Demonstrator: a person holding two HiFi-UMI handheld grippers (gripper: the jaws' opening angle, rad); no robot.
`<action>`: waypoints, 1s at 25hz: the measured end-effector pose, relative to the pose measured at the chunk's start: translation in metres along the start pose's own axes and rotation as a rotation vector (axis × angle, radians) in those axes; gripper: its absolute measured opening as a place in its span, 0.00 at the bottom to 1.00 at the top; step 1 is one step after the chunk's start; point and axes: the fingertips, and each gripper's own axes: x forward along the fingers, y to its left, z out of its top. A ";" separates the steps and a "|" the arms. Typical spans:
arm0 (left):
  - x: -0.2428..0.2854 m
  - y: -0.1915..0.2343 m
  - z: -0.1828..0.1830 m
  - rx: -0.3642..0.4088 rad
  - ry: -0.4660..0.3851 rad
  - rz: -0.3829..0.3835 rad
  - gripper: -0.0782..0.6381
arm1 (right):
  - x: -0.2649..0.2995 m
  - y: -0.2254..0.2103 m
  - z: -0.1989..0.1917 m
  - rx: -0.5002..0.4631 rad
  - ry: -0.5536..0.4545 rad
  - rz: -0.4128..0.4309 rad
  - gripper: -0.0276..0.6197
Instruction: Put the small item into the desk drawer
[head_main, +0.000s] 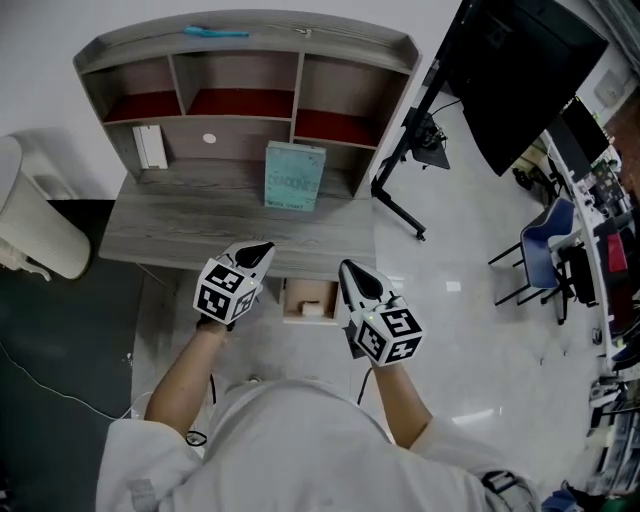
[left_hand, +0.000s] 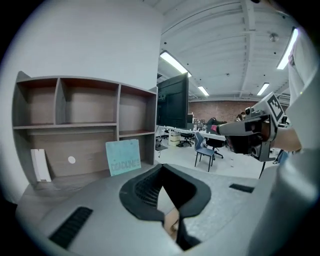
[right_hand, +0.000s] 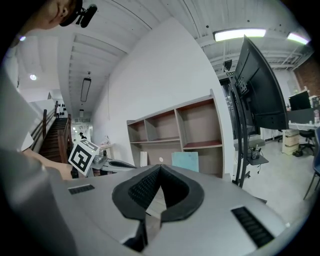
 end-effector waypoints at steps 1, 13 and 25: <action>-0.004 0.000 0.003 -0.006 -0.009 0.002 0.12 | 0.000 0.001 0.003 0.002 -0.006 0.000 0.04; -0.043 0.008 0.053 -0.016 -0.194 0.033 0.12 | -0.012 -0.001 0.019 0.007 -0.043 -0.040 0.04; -0.084 0.028 0.076 0.016 -0.314 0.097 0.12 | -0.038 -0.018 0.025 0.006 -0.072 -0.129 0.04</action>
